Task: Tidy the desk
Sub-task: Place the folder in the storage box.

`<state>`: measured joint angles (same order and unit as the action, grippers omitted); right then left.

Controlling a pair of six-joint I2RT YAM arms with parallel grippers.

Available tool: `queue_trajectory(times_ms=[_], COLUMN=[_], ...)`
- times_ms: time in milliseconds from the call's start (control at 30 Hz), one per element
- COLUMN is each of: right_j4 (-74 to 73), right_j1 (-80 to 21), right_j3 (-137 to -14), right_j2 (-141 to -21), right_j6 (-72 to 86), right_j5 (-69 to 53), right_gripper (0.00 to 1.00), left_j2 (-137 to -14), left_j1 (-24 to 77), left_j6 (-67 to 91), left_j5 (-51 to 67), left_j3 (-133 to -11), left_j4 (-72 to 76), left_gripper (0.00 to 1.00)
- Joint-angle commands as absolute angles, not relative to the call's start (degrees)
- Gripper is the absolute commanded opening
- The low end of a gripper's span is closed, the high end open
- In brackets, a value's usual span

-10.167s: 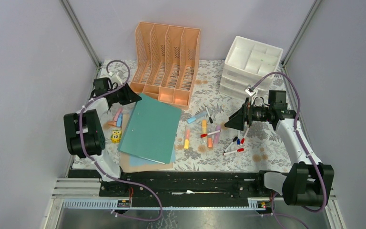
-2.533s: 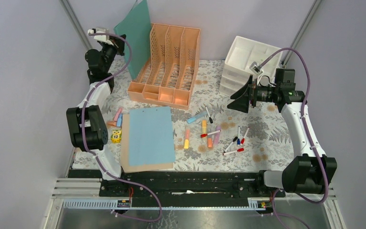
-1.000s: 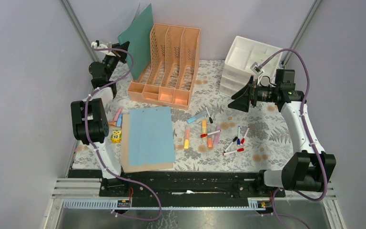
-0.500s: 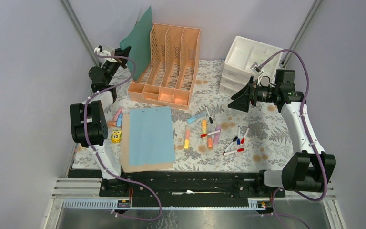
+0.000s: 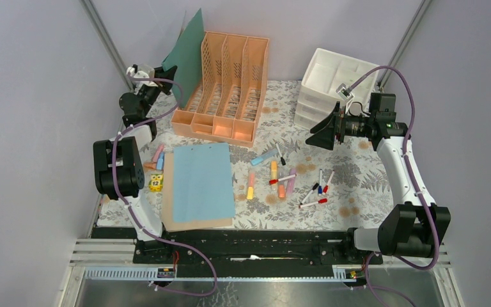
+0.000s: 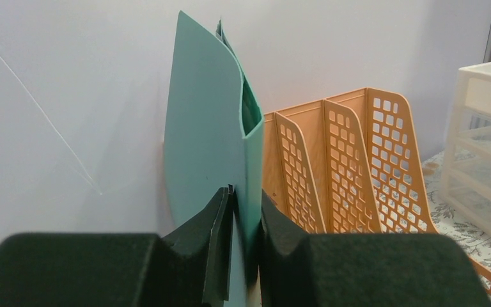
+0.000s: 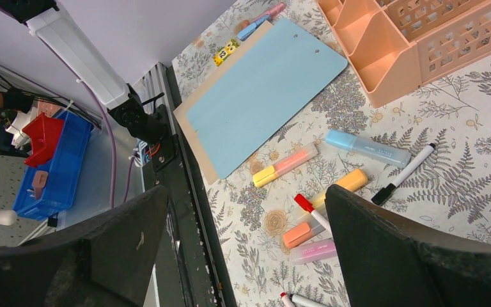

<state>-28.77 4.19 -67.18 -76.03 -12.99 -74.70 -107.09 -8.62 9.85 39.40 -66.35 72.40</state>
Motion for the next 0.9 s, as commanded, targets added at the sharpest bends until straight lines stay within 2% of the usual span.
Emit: queue_trajectory(times_ms=[0,500,600,700,767,867], right_j4=[-26.9,-26.5,-26.5,-26.5,-26.5,-26.5], right_j1=[4.5,4.5,4.5,4.5,4.5,4.5], right_j3=[-67.1,-66.7,-66.8,-66.7,-66.7,-66.7], right_j2=[-75.8,-75.8,-75.7,-75.5,-75.6,-75.5], right_j6=[-12.6,-12.4,-12.4,-12.4,-12.4,-12.4], right_j5=[-76.7,-77.2,-77.2,-77.3,-77.3,-77.3], right_gripper=[1.0,1.0,1.0,1.0,1.0,1.0], left_j2=[-107.3,-106.4,-105.6,-104.9,-104.7,-104.0], left_j1=[-8.8,-8.5,-8.1,-7.4,-6.7,-5.6], left_j6=[11.6,12.9,12.6,10.8,9.7,8.6], left_j5=[43.1,40.5,37.9,35.6,34.8,32.2], left_j3=[-67.7,-71.7,-72.7,-74.6,-76.5,-78.3], left_j4=[65.5,61.5,57.6,50.9,46.6,42.3], left_gripper=[0.22,0.38,0.45,0.48,0.47,0.38])
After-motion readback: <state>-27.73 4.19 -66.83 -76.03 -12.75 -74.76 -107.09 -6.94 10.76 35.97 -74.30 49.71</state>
